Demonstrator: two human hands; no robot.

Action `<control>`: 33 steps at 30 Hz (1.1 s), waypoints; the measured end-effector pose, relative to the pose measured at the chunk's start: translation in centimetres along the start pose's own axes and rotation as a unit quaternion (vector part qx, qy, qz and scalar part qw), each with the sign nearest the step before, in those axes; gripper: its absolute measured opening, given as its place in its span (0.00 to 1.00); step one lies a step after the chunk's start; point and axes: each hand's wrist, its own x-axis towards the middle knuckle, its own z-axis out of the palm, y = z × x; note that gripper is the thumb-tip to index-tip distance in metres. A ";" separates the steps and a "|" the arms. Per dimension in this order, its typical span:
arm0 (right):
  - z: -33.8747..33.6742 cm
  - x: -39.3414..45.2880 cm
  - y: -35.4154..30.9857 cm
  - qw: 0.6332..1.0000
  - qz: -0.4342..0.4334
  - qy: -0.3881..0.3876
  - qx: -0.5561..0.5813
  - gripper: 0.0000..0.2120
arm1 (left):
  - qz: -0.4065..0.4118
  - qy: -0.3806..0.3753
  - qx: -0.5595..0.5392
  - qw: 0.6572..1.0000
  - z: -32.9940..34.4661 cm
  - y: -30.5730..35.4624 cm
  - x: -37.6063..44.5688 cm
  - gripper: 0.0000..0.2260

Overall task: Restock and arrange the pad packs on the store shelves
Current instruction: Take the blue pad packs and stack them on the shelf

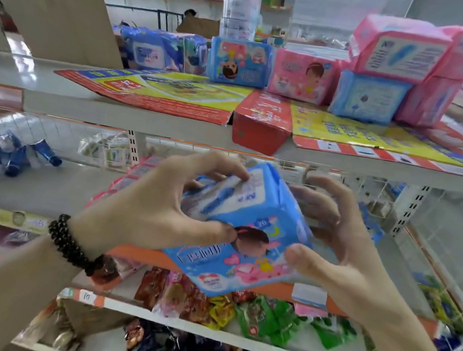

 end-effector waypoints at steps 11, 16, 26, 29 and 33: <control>1.3 -2.3 2.1 1.000 0.010 0.015 0.005 0.32 | -0.034 -0.064 -0.003 0.997 2.6 -1.0 -1.0 0.30; 1.2 -3.0 2.8 0.995 0.031 0.078 0.061 0.35 | -0.082 0.021 -0.093 0.992 2.7 -2.7 -3.3 0.35; 2.7 -5.1 3.9 0.982 0.095 0.115 0.119 0.29 | -0.177 0.074 -0.248 0.950 7.5 -4.7 -8.0 0.42; 2.7 -5.6 3.8 0.980 0.103 0.125 0.114 0.32 | -0.185 0.083 -0.288 0.936 8.2 -4.9 -8.2 0.44; 3.0 -6.5 4.0 0.976 0.117 0.127 0.135 0.35 | -0.181 0.076 -0.311 0.930 9.1 -4.3 -8.6 0.41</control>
